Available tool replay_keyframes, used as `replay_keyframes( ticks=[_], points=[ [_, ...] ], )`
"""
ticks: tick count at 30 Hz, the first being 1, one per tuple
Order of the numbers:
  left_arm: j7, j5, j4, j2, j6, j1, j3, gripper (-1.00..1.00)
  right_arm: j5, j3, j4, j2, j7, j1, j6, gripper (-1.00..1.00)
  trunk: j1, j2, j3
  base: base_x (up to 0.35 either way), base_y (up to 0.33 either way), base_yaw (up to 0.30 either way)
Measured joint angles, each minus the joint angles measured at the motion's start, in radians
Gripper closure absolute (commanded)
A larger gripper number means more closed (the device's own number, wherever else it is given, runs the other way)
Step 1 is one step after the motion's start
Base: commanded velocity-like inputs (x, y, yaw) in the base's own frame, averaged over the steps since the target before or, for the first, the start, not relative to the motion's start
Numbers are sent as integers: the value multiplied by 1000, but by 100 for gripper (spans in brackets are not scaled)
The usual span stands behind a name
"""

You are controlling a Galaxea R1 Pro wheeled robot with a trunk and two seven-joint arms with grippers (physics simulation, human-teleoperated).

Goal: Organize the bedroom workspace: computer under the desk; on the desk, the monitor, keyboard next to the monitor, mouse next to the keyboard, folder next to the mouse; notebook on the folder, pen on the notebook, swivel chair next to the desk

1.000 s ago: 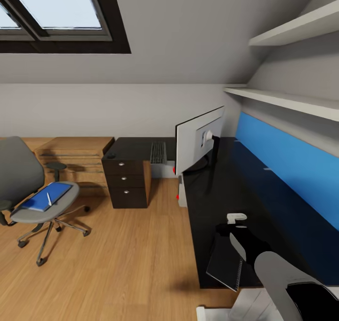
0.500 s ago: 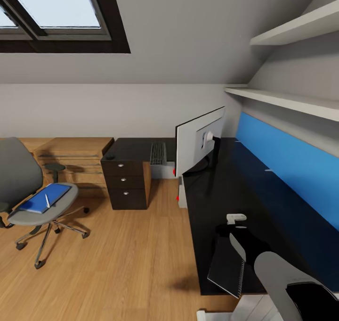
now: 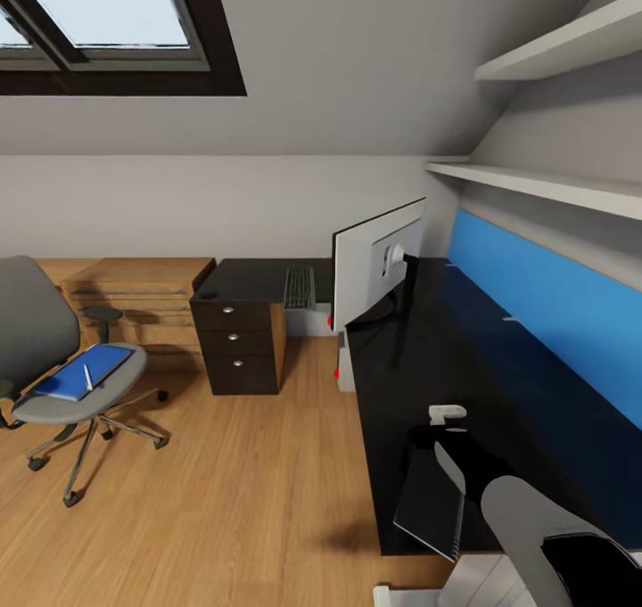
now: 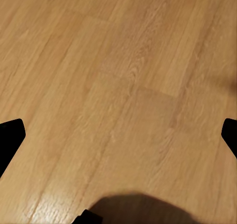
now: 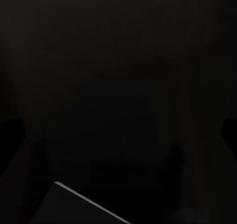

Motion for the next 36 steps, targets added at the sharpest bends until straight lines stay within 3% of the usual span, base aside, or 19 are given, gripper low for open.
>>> replay_keyframes(
  ticks=[8, 24, 36],
  points=[
    [0, 0, 0, 0, 0, 0, -1, -100, 0, 0, 0, 1, 0, 0, 2, -100, 31, -56, -25, 0, 0, 0],
    [-8, -6, 1, 0, -1, 0, -8, -100, 1, 2, 1, 1, -2, 0, 4, -100, 31, -56, -25, -7, 0, 0],
    [-9, -6, 1, 1, -2, 0, -8, -100, 1, 2, 4, 4, -7, 0, 7, -100, 31, -56, -25, -235, 0, 0]
  ],
)
